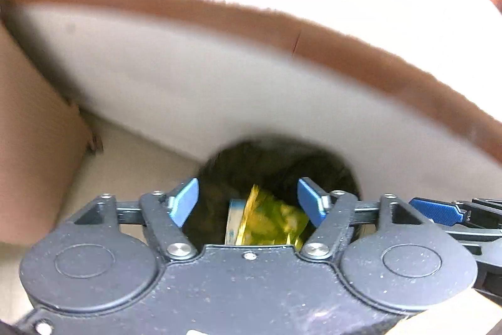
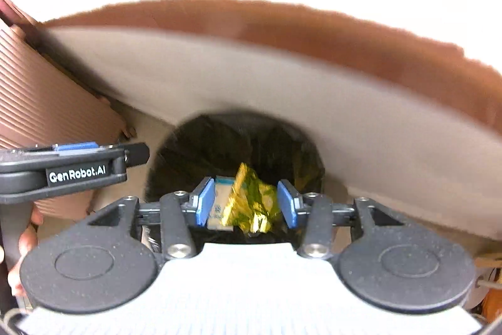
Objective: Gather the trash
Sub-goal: 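Open both grippers to drop the packet and foil bag into the bin, then grasp the orange cookie wrapper with the left gripper while the right gripper grasps the clear green plastic bag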
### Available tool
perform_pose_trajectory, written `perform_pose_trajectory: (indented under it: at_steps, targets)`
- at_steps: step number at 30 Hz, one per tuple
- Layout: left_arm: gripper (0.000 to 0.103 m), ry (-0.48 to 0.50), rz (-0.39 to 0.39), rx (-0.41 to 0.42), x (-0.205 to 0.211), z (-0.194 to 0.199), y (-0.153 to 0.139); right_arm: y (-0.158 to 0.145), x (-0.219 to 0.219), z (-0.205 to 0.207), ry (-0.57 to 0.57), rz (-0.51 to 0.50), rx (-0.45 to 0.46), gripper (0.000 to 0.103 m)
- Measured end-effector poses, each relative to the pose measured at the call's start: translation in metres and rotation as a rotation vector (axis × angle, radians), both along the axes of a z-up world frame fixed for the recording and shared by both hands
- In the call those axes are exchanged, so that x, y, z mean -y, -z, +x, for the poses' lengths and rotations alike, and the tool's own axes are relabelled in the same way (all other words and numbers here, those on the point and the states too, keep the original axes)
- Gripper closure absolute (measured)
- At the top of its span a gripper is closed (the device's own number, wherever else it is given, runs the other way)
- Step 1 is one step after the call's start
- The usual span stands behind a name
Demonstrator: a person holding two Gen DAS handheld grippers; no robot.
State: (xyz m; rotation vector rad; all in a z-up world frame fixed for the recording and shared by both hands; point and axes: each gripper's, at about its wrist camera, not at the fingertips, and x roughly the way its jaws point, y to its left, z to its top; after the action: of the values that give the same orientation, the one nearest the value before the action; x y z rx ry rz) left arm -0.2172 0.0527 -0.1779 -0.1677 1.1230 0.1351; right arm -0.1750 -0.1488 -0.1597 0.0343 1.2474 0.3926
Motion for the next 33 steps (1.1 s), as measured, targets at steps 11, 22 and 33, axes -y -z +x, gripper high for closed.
perform_pose_trajectory:
  at_steps: [11,22,33]
  targets:
    - [0.013,0.131,0.018,0.244,-0.008,0.054,-0.149,-0.142,0.009,0.03,0.108,-0.005,0.228,0.036]
    - [0.028,0.225,-0.077,0.297,-0.002,0.156,-0.211,-0.212,0.023,0.097,0.375,-0.058,0.405,0.036]
    - [0.045,0.284,-0.115,0.304,0.014,0.204,-0.213,-0.215,0.033,0.155,0.43,-0.068,0.396,0.036]
